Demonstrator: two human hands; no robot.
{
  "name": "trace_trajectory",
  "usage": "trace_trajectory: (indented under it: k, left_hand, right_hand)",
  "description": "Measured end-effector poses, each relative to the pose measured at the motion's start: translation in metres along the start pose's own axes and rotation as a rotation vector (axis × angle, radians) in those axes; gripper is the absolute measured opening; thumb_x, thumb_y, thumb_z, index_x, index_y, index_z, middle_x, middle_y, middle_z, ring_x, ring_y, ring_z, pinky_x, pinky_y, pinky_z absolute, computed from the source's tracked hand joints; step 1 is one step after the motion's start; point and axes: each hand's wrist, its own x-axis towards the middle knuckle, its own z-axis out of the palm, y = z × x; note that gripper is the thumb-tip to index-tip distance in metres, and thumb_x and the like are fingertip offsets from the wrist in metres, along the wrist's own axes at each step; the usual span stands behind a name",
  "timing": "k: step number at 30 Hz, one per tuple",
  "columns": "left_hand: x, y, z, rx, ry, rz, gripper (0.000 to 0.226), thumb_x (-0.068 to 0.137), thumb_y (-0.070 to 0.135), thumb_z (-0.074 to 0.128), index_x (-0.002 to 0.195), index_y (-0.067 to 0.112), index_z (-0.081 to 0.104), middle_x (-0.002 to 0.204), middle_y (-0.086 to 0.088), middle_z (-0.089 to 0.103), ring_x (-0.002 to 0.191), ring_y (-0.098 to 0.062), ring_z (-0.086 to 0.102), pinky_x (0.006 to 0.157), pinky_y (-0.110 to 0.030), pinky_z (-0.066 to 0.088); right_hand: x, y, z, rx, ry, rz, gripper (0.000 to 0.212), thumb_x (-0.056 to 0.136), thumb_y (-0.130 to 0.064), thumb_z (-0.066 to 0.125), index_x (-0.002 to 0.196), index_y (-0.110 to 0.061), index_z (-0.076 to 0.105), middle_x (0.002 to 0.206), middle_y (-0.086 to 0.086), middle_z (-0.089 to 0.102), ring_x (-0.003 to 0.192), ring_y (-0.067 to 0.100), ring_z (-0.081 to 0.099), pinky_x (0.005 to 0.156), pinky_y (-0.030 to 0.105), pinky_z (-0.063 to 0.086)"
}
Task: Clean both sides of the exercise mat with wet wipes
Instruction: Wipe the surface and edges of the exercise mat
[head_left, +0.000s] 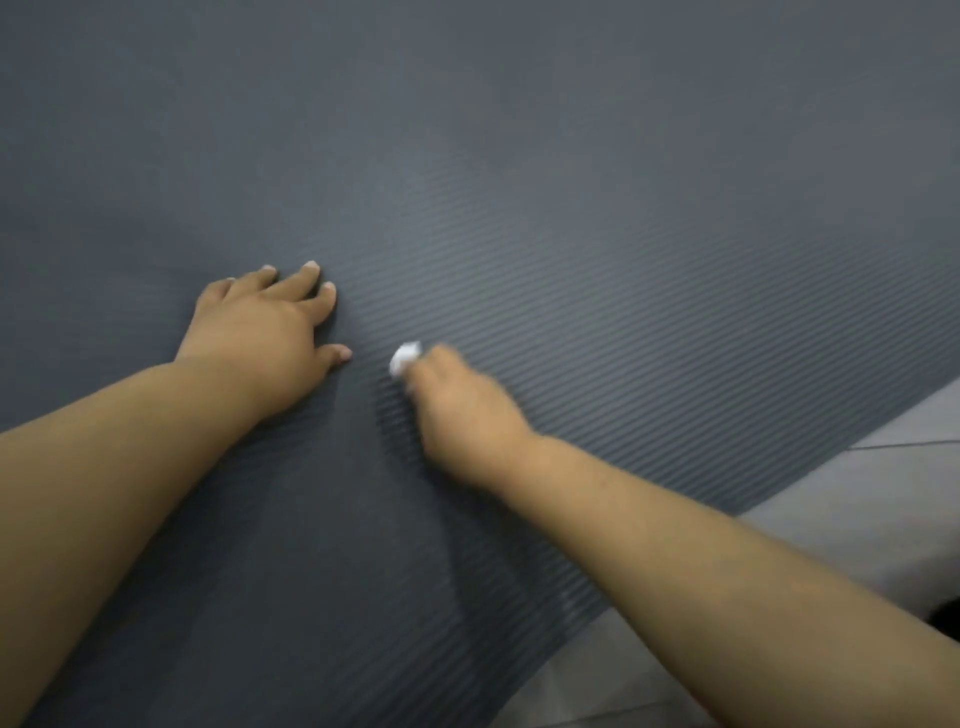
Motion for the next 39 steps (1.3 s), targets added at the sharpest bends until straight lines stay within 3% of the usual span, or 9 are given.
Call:
trace_trajectory:
  k: [3, 7, 11, 19, 23, 27, 30, 34, 39]
  left_hand:
    - [-0.003, 0.000, 0.007, 0.045, 0.023, 0.033, 0.067, 0.092, 0.059, 0.030, 0.149, 0.028, 0.016, 0.158, 0.007, 0.005, 0.144, -0.024, 0.016, 0.114, -0.039, 0.018]
    - [-0.001, 0.002, 0.004, 0.090, -0.007, 0.040, 0.066, 0.094, 0.058, 0.023, 0.150, 0.027, 0.008, 0.159, 0.006, 0.000, 0.144, -0.025, 0.015, 0.113, -0.037, 0.019]
    - [0.001, 0.004, 0.003, 0.130, -0.043, 0.042, 0.065, 0.095, 0.059, 0.019, 0.150, 0.027, 0.005, 0.159, 0.006, -0.003, 0.144, -0.026, 0.015, 0.111, -0.036, 0.021]
    - [0.010, -0.009, -0.008, 0.015, -0.028, 0.074, 0.051, 0.099, 0.046, 0.028, 0.147, 0.032, 0.022, 0.157, 0.011, 0.012, 0.138, -0.023, 0.029, 0.108, -0.036, 0.032]
    - [0.007, -0.015, -0.005, -0.072, 0.049, 0.034, 0.056, 0.097, 0.043, 0.039, 0.148, 0.027, 0.023, 0.158, 0.007, 0.009, 0.139, -0.024, 0.023, 0.110, -0.038, 0.028]
    - [0.012, -0.012, -0.001, 0.016, 0.023, 0.034, 0.058, 0.098, 0.047, 0.030, 0.150, 0.028, 0.012, 0.159, 0.005, -0.003, 0.144, -0.022, 0.009, 0.113, -0.036, 0.021]
    - [0.013, -0.013, -0.001, 0.047, 0.021, 0.034, 0.057, 0.099, 0.048, 0.026, 0.150, 0.028, 0.010, 0.158, 0.007, -0.004, 0.145, -0.021, 0.009, 0.111, -0.035, 0.023]
    - [0.012, -0.012, -0.002, 0.094, 0.007, 0.036, 0.057, 0.099, 0.048, 0.024, 0.150, 0.027, 0.008, 0.158, 0.007, -0.004, 0.145, -0.020, 0.010, 0.111, -0.033, 0.026]
    - [0.009, -0.008, -0.012, 0.057, -0.054, 0.005, 0.059, 0.100, 0.045, 0.029, 0.150, 0.022, 0.009, 0.159, 0.004, -0.004, 0.145, -0.020, 0.010, 0.110, -0.034, 0.028]
  right_hand:
    - [-0.003, 0.018, -0.005, -0.064, -0.038, -0.207, 0.034, 0.076, -0.003, 0.058, 0.109, 0.002, 0.063, 0.085, 0.020, 0.060, 0.056, 0.034, 0.061, 0.039, 0.031, 0.043]
    - [0.025, 0.113, -0.053, -0.166, 0.206, 0.328, 0.034, 0.091, -0.009, 0.040, 0.122, -0.006, 0.055, 0.117, 0.022, 0.053, 0.103, 0.037, 0.055, 0.087, 0.038, 0.043]
    - [0.050, 0.143, -0.090, -0.164, 0.299, 0.806, 0.030, 0.089, -0.001, 0.043, 0.118, -0.001, 0.052, 0.126, 0.023, 0.047, 0.113, 0.035, 0.048, 0.094, 0.034, 0.036]
    - [0.061, 0.046, -0.022, -0.104, 0.038, 0.063, 0.034, 0.093, -0.007, 0.043, 0.126, -0.008, 0.050, 0.118, 0.017, 0.051, 0.103, 0.035, 0.054, 0.084, 0.038, 0.042]
    - [0.046, 0.061, -0.034, -0.153, -0.060, -0.271, 0.031, 0.075, -0.002, 0.059, 0.105, -0.007, 0.065, 0.085, 0.016, 0.059, 0.057, 0.032, 0.060, 0.043, 0.027, 0.042]
    - [0.080, 0.147, -0.074, -0.180, 0.328, 0.429, 0.034, 0.086, -0.004, 0.042, 0.115, -0.004, 0.060, 0.115, 0.023, 0.057, 0.104, 0.037, 0.056, 0.089, 0.036, 0.044]
    - [0.106, 0.158, -0.087, -0.111, 0.378, 0.811, 0.028, 0.089, -0.003, 0.043, 0.112, 0.003, 0.058, 0.119, 0.023, 0.056, 0.112, 0.035, 0.051, 0.092, 0.033, 0.039]
    - [0.131, 0.085, -0.048, -0.002, 0.311, 0.535, 0.021, 0.087, -0.003, 0.043, 0.098, -0.009, 0.060, 0.110, 0.019, 0.060, 0.104, 0.030, 0.057, 0.085, 0.030, 0.038]
    - [0.081, 0.001, -0.001, 0.023, 0.065, -0.067, 0.031, 0.089, -0.003, 0.048, 0.119, -0.004, 0.056, 0.110, 0.020, 0.055, 0.094, 0.038, 0.057, 0.075, 0.039, 0.044]
